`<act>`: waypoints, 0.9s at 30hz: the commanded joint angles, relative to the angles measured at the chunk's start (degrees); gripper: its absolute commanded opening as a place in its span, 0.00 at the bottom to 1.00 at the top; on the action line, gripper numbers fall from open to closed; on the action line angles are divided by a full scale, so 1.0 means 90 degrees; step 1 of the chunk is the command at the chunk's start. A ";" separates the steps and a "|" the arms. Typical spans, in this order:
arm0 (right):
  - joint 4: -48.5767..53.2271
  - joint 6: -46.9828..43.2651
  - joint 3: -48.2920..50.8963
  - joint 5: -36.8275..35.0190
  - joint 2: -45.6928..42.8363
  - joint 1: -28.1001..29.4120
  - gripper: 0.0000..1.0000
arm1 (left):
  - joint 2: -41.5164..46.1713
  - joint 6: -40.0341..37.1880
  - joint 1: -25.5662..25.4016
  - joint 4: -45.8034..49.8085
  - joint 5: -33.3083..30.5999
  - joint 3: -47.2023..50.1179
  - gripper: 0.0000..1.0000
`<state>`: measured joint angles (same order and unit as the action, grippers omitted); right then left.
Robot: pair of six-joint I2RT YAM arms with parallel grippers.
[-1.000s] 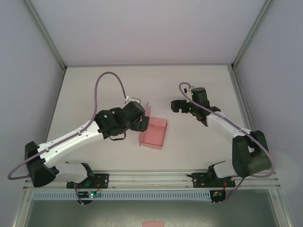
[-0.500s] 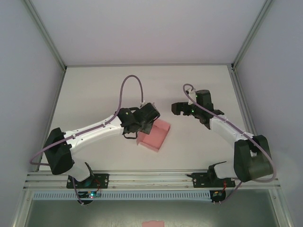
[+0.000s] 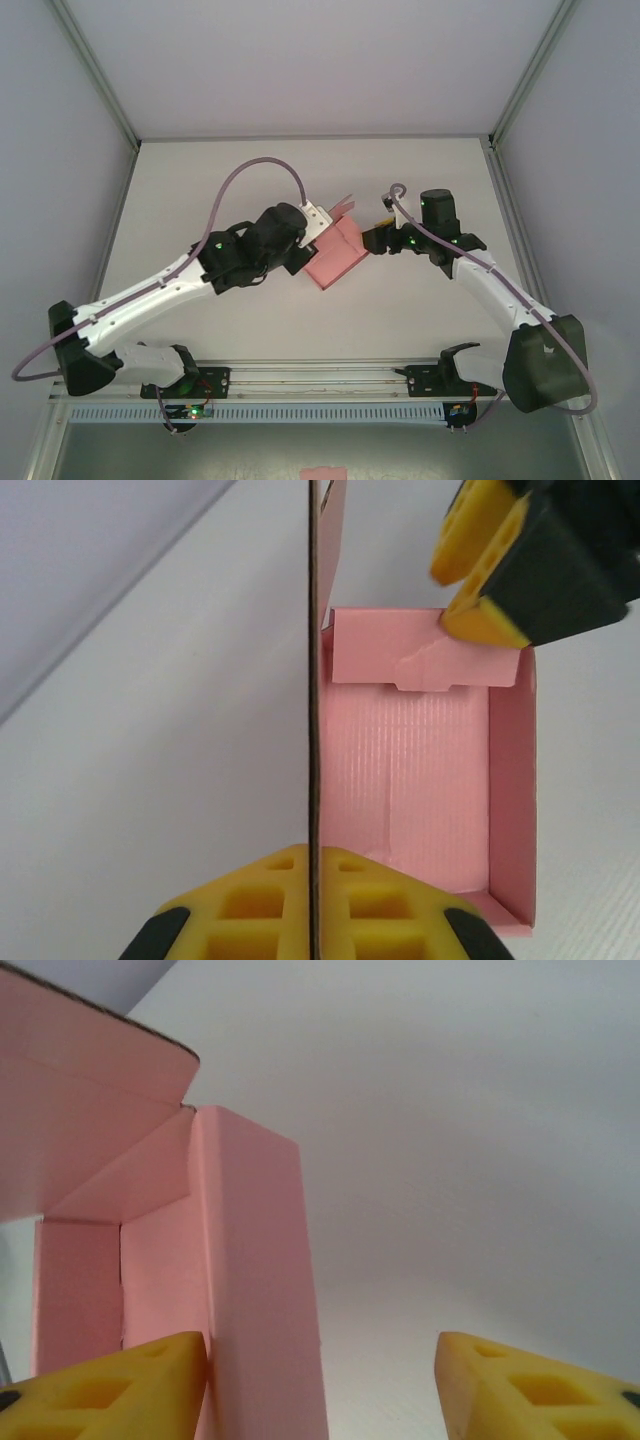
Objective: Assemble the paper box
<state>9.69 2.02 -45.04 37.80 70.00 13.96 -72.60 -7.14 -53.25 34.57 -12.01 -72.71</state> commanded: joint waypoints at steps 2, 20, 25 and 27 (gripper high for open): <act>0.0095 -0.0214 -0.0288 0.0566 -0.0179 0.0217 0.52 | 0.0156 -0.0547 -0.0052 -0.0343 0.0249 0.0137 0.00; 0.1205 -0.0777 -0.0467 -0.2807 0.0336 0.1545 0.20 | -0.0053 0.0004 -0.0051 -0.0442 -0.0019 -0.0303 0.00; 0.0720 -0.0729 -0.0181 -0.4204 0.0531 0.1882 0.09 | -0.0059 0.0253 -0.0042 -0.0489 -0.0108 -0.0451 0.00; 0.0402 -0.0733 -0.0038 -0.4736 0.0618 0.1987 0.02 | -0.0049 0.0332 -0.0048 -0.0506 -0.0080 -0.0485 0.00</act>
<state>13.23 -2.68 -48.40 8.38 73.34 30.30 -74.37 -5.98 -53.17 36.05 -12.29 -72.69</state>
